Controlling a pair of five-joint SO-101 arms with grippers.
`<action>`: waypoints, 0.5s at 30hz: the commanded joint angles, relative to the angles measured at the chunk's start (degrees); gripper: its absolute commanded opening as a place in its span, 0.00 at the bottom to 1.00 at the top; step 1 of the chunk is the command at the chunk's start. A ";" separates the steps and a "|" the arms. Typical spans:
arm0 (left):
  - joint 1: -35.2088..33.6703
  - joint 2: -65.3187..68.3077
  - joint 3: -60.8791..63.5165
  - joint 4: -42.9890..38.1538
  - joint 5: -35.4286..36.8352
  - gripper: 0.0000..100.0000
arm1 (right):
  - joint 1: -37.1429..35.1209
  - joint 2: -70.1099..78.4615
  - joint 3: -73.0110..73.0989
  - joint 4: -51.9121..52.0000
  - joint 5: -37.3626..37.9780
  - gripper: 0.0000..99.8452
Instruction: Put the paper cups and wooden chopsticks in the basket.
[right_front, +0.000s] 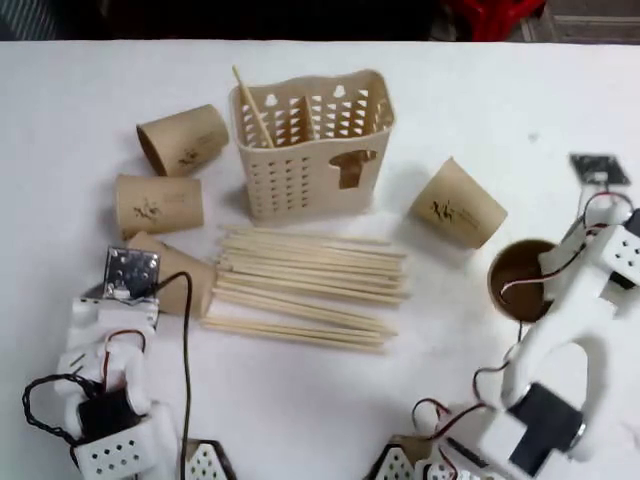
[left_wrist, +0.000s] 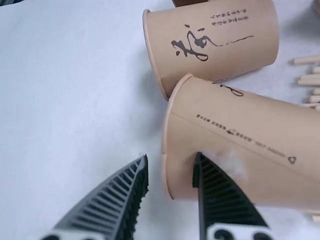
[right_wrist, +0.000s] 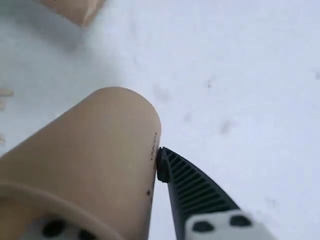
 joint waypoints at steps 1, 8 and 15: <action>1.63 -0.13 0.70 1.32 -0.62 0.17 | -5.05 -9.27 -9.49 8.31 -1.14 0.02; 1.63 -0.13 0.70 1.32 -0.62 0.17 | -18.24 -15.16 -24.97 13.76 -14.77 0.02; 1.63 -0.13 0.70 1.41 -0.62 0.17 | -38.46 -6.02 -42.73 12.79 -31.65 0.02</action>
